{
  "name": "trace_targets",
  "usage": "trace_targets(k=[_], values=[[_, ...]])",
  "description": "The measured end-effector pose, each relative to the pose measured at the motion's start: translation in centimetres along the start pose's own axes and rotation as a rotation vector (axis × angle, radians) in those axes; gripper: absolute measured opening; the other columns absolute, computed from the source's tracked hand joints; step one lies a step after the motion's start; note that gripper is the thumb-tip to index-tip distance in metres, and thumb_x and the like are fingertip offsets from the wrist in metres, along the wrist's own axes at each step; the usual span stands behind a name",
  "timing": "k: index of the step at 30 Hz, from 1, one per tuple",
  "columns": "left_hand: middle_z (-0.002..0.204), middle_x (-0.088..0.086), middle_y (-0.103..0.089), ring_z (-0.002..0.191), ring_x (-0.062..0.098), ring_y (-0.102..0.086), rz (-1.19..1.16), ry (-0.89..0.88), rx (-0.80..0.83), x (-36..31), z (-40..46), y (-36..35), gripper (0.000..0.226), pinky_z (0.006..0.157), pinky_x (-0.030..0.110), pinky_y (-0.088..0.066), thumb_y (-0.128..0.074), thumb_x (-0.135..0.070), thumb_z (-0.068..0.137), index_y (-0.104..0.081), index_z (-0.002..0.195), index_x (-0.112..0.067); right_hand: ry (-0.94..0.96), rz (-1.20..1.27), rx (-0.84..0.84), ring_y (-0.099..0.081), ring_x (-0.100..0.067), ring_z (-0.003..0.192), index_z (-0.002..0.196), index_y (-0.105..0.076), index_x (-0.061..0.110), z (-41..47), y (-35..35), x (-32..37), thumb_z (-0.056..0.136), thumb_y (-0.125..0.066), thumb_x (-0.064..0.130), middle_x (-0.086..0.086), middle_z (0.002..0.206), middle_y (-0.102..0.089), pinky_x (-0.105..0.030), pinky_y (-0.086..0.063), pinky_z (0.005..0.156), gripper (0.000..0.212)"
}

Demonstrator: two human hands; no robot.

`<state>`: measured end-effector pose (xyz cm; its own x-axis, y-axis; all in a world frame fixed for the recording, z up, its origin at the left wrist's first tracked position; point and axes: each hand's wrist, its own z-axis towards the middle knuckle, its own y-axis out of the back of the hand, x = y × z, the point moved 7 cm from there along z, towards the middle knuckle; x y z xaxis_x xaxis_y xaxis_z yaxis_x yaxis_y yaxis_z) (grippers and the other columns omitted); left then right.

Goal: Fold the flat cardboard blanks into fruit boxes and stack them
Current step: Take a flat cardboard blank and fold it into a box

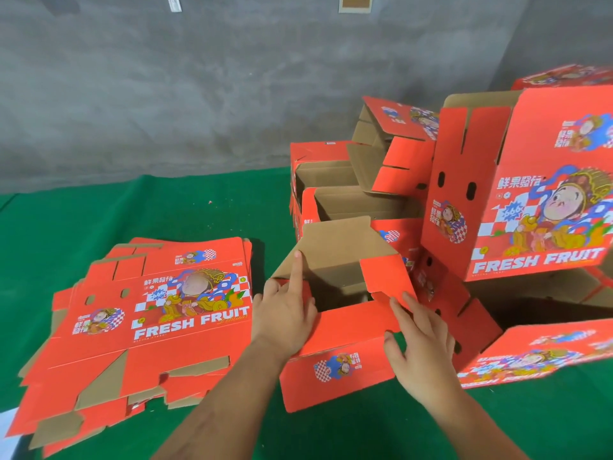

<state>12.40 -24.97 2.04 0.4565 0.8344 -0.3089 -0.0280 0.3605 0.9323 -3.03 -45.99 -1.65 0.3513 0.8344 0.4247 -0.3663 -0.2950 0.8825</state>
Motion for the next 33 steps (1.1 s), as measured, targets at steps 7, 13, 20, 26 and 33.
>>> trace_targets(k=[7, 13, 20, 26, 33], values=[[0.168, 0.01, -0.009, 0.131, 0.033, -0.03, -0.035, -0.002, -0.208, 0.3, -2.2, -0.3, 0.096, 0.115, 0.048, -0.027, -0.063, -0.048, 0.089, -0.005, 0.164, -0.032, 0.013, 0.1, -0.035, -0.055, -0.036, 0.118, 0.133, -0.059, 0.019, 1.6, 1.0, 0.6, 0.096, -0.063, 0.031, 0.0, 0.143, -0.047, -0.049, -0.049, 0.097, 0.039], [0.144, 0.011, -0.042, 0.12, 0.038, -0.052, -0.204, -0.033, -0.202, 1.1, -2.2, -0.4, 0.039, 0.096, 0.049, -0.046, -0.07, -0.035, 0.084, -0.05, 0.111, -0.015, -0.038, -0.039, 0.105, -0.037, -0.03, 0.118, 0.159, -0.032, 0.043, 1.9, 0.3, 0.5, 0.099, -0.054, 0.05, 0.001, 0.129, -0.034, -0.05, -0.05, 0.094, 0.064], [0.135, -0.003, -0.04, 0.133, 0.015, -0.04, -0.801, 0.089, -0.166, 2.1, -3.8, -2.2, 0.067, 0.118, 0.032, -0.029, -0.069, -0.015, 0.083, -0.033, 0.135, -0.035, -0.487, 0.535, 0.004, -0.045, -0.042, 0.124, 0.133, -0.052, 0.032, 1.5, 1.1, -1.6, 0.078, -0.023, 0.083, -0.009, 0.128, -0.039, -0.054, -0.037, 0.109, 0.08], [0.129, -0.014, -0.039, 0.134, -0.001, -0.034, -0.922, 0.121, 0.078, 2.0, -5.8, -3.9, 0.053, 0.116, 0.027, -0.027, -0.06, -0.049, 0.068, -0.047, 0.116, -0.067, -0.434, 0.369, 0.208, -0.032, -0.035, 0.125, 0.149, 0.0, 0.062, 0.0, -1.0, -1.3, 0.064, -0.077, 0.072, 0.005, 0.116, -0.018, -0.048, -0.034, 0.11, 0.115], [0.126, -0.007, -0.046, 0.116, -0.019, -0.038, -0.894, 0.193, -0.074, 1.8, -6.5, -2.9, 0.048, 0.109, 0.021, -0.033, -0.049, -0.076, 0.08, -0.053, 0.11, -0.04, -0.652, 0.836, 0.153, -0.039, -0.024, 0.122, 0.149, -0.045, 0.033, 0.6, 1.1, -2.3, 0.087, -0.044, 0.062, -0.002, 0.132, -0.04, -0.049, -0.028, 0.117, 0.068]])
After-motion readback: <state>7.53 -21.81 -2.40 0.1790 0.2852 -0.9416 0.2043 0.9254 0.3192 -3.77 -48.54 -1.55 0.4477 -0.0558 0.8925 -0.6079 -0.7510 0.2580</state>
